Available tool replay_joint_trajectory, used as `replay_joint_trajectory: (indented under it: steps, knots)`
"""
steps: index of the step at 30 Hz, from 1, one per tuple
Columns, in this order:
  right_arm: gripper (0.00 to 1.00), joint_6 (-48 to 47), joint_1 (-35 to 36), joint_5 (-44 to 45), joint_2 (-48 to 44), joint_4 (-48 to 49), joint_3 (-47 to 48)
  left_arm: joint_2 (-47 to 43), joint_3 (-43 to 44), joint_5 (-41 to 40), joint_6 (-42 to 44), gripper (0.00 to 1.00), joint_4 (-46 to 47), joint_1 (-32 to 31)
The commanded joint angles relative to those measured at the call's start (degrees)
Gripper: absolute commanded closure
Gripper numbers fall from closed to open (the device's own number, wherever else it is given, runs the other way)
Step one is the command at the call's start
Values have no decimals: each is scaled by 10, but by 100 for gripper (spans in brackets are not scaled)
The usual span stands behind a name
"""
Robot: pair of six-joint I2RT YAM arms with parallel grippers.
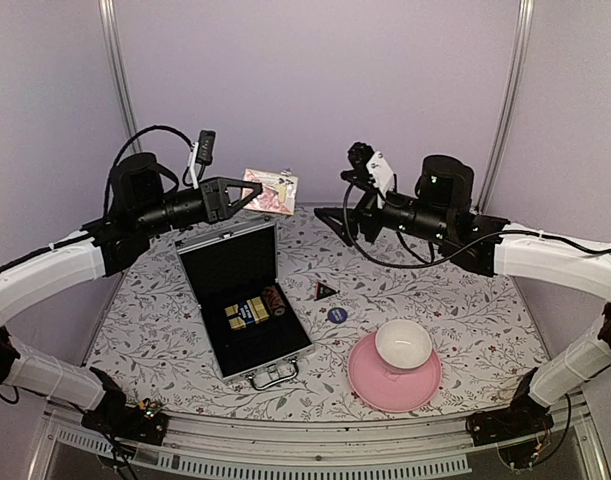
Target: Pack up texas hold em set
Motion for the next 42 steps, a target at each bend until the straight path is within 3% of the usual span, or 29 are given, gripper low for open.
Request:
replay_joint_trajectory:
  steps: [1, 4, 9, 18, 22, 29, 39, 42]
  knots:
    - [2, 232, -51, -177, -11, 134, -20, -29, -38, -40, 13, 100, 168, 1]
    - [2, 335, -60, -245, 22, 171, 6, -35, -60, -15, 13, 100, 228, 1]
    - [7, 422, -57, -332, 77, 212, 59, -45, -76, 23, 24, 100, 273, 1]
    - [15, 464, -29, -368, 135, 211, 125, -45, -83, 75, 31, 100, 300, -4]
    - [23, 471, -18, -369, 151, 209, 151, -45, -84, 82, 36, 100, 301, -7]
    - [50, 468, 1, -364, 178, 208, 186, -43, -83, 90, 47, 100, 305, -14]
    - [79, 457, 2, -355, 171, 206, 184, -50, -87, 83, 66, 100, 289, -14]
    - [93, 450, 3, -360, 168, 204, 184, -48, -80, 84, 77, 100, 263, -14]
